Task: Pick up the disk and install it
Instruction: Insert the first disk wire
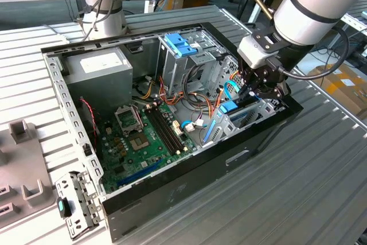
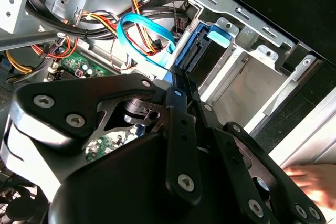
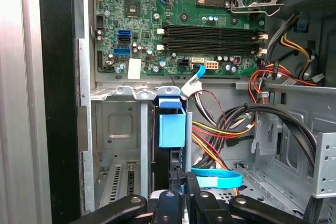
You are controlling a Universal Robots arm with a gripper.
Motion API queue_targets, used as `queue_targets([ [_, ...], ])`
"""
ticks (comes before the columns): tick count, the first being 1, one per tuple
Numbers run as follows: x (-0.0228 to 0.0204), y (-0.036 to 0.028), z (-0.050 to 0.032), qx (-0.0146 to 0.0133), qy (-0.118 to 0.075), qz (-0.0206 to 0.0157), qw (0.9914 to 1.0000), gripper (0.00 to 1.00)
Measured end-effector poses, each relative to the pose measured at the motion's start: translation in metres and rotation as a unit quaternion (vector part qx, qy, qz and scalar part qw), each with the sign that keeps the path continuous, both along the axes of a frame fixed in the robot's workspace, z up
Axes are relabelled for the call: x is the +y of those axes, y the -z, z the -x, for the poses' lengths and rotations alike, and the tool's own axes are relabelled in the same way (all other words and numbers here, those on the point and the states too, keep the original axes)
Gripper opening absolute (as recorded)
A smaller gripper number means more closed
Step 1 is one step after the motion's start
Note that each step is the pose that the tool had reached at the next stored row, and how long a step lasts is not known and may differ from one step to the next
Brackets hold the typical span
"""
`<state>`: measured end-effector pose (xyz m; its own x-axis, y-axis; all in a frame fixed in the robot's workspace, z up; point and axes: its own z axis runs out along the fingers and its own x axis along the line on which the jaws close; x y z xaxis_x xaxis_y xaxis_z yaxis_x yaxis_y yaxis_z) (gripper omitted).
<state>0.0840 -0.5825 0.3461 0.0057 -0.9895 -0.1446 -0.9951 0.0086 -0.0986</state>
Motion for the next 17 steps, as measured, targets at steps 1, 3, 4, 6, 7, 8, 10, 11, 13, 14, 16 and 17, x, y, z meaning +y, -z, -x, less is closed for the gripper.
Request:
queue_targets([
  [1, 0.0, 0.0002, 0.0, 0.0, 0.0, 0.0, 1.0, 0.16],
  [3, -0.0001, 0.0016, 0.0, 0.0, -0.001, 0.0, 1.0, 0.16],
  [4, -0.0002, 0.0026, 0.0, 0.0, -0.002, 0.0, 1.0, 0.16],
  [6, -0.0003, 0.0034, 0.0, 0.0, -0.002, 0.0001, 1.0, 0.16],
  [7, -0.0003, 0.0035, 0.0, 0.0, -0.002, 0.0001, 1.0, 0.16],
  [8, -0.0003, 0.0035, 0.0, 0.0, -0.002, 0.0001, 1.0, 0.16],
  [10, -0.0003, 0.0036, 0.0, 0.0, -0.002, 0.0002, 1.0, 0.16],
  [11, -0.0003, 0.0036, 0.0, 0.0, -0.002, 0.0002, 1.0, 0.16],
  [13, -0.0003, 0.0041, 0.0, 0.0, -0.002, 0.0002, 1.0, 0.16],
  [14, -0.0003, 0.0045, 0.0, 0.0, -0.002, 0.0003, 1.0, 0.16],
  [16, -0.0003, 0.0048, 0.0, 0.0, -0.002, 0.0002, 1.0, 0.16],
  [17, -0.0003, 0.0048, 0.0, 0.0, -0.002, 0.0002, 1.0, 0.16],
])
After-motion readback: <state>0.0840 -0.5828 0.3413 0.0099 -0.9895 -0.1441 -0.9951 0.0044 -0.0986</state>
